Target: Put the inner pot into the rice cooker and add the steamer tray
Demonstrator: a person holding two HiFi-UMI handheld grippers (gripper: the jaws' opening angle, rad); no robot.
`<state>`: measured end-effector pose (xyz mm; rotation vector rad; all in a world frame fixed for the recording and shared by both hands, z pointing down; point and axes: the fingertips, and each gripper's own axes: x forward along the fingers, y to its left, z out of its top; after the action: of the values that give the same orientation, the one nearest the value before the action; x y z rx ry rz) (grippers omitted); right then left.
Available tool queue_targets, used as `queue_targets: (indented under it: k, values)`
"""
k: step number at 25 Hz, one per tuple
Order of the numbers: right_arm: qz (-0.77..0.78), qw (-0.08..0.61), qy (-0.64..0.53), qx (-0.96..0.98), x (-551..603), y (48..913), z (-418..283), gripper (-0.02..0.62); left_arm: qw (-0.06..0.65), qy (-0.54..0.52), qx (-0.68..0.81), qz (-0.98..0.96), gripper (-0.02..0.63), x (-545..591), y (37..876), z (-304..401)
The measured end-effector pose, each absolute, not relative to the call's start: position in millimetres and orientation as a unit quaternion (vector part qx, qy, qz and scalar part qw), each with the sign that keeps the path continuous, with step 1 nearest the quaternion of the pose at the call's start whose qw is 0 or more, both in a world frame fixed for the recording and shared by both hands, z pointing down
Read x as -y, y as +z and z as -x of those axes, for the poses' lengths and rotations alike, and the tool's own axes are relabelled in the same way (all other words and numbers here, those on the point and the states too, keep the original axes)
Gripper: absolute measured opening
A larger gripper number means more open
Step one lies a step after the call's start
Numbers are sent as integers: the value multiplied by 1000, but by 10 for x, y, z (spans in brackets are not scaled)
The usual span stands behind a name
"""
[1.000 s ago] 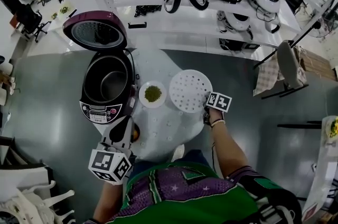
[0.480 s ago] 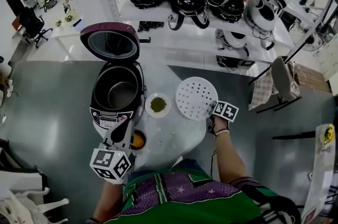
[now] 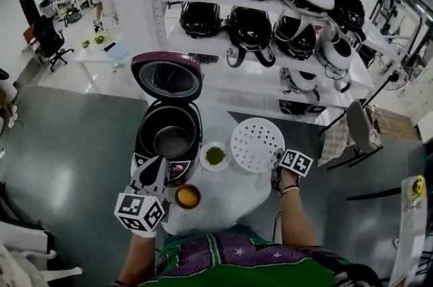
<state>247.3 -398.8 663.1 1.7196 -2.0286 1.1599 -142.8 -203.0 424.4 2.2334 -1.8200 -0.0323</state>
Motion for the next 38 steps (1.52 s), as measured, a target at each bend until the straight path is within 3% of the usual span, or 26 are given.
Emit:
queue_targets:
  k: [22,38]
  values:
    - [-552,102,364,743,3582,5961,-581,21,118,-18,609,-784,23,1570,4267,2625]
    - [-508,148,373,762,3952,5929,547,25,136,-27,632,-763,23,1550,4366,3314]
